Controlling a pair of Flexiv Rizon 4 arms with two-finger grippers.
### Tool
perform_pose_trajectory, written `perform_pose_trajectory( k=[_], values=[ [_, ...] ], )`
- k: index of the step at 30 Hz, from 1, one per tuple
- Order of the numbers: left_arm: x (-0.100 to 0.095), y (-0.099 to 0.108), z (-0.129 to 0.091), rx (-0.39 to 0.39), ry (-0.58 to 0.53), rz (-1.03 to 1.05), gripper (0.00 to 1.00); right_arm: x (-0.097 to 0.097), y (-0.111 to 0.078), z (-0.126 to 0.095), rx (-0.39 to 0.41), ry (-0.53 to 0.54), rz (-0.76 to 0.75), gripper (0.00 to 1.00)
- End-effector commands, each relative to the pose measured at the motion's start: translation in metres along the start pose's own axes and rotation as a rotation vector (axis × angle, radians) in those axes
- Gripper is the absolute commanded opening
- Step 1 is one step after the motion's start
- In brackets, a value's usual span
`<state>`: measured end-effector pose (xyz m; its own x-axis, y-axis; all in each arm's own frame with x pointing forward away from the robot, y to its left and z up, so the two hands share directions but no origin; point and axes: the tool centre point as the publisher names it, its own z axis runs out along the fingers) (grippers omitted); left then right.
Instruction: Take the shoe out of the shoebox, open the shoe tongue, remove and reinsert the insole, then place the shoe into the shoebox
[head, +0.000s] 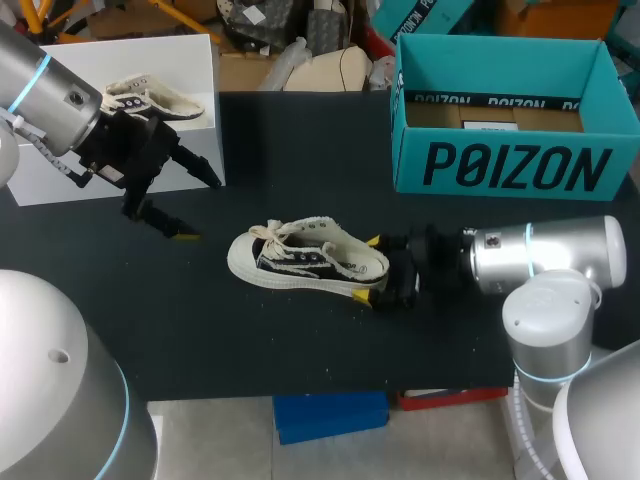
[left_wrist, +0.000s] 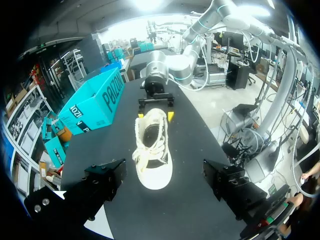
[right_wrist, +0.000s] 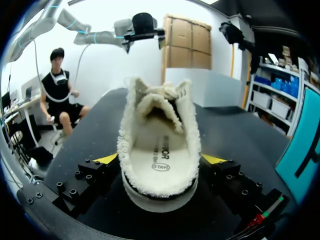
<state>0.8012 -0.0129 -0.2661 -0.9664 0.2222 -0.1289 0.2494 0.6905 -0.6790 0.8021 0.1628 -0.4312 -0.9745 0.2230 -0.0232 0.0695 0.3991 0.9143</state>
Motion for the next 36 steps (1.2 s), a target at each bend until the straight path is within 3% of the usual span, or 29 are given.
perform_pose_trajectory(
  k=[1, 6, 7, 8, 22, 26, 28, 31, 34, 36],
  values=[
    [0.000, 0.001, 0.001, 0.000, -0.003, 0.002, 1.00, 0.000, -0.004, 0.004, -0.002, -0.003, 0.004, 1.00],
    [0.000, 0.001, 0.001, 0.000, -0.003, 0.002, 1.00, -0.001, -0.006, 0.007, -0.005, -0.001, 0.011, 1.00],
    [0.000, 0.001, 0.001, 0.000, -0.003, 0.002, 1.00, -0.001, -0.007, 0.007, -0.007, -0.004, 0.014, 0.42],
    [0.000, 0.001, 0.001, 0.000, -0.003, 0.002, 1.00, -0.001, -0.007, 0.007, -0.007, -0.004, 0.014, 0.00],
    [0.000, -0.006, 0.000, -0.015, -0.002, 0.020, 1.00, -0.001, -0.007, 0.007, -0.007, -0.004, 0.014, 0.00],
    [0.007, -0.029, 0.015, -0.155, 0.039, 0.020, 1.00, -0.001, -0.007, 0.007, -0.007, -0.004, 0.014, 0.00],
    [0.012, -0.037, 0.029, -0.232, 0.117, -0.027, 1.00, -0.001, -0.007, 0.007, -0.007, -0.004, 0.014, 0.00],
    [0.013, -0.043, 0.043, -0.383, 0.101, -0.030, 1.00, -0.001, -0.007, 0.007, -0.007, -0.004, 0.014, 0.00],
    [0.011, -0.048, 0.052, -0.463, 0.069, -0.070, 1.00, -0.001, -0.007, 0.007, -0.007, -0.004, 0.014, 0.00],
    [0.008, -0.050, 0.056, -0.473, 0.036, -0.097, 1.00, -0.001, -0.007, 0.007, -0.007, -0.004, 0.014, 0.00]
  ],
)
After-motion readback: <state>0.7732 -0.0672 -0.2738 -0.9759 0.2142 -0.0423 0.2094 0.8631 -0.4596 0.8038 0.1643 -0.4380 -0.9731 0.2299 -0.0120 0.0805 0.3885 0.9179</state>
